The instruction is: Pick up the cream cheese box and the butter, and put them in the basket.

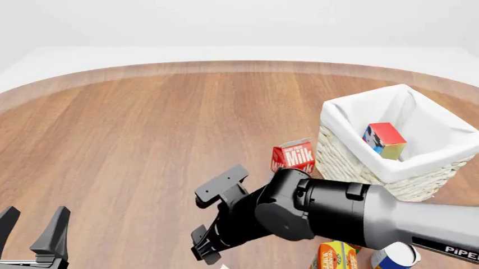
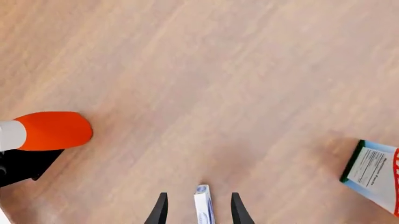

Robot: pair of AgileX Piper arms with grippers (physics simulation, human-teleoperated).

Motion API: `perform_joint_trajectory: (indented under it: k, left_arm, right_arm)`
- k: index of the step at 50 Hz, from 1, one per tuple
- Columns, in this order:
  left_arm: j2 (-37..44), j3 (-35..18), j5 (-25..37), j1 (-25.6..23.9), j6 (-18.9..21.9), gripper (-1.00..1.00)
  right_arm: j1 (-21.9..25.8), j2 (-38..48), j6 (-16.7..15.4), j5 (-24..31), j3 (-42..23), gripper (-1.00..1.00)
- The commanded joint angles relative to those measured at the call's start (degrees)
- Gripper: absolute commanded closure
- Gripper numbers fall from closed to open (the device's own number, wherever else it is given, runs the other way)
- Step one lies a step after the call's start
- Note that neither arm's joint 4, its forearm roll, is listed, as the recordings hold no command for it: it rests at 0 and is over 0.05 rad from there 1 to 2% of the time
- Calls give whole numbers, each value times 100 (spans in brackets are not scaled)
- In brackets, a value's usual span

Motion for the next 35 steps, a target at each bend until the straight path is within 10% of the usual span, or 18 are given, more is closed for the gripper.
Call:
perform_joint_trajectory:
  k: [1, 35]
  left_arm:
    - [0, 0, 0, 0, 0, -100]
    - [0, 0, 0, 0, 0, -100]
  right_arm:
    - [95, 85, 144, -70, 139, -100]
    - [47, 175, 250, -387, 524, -100]
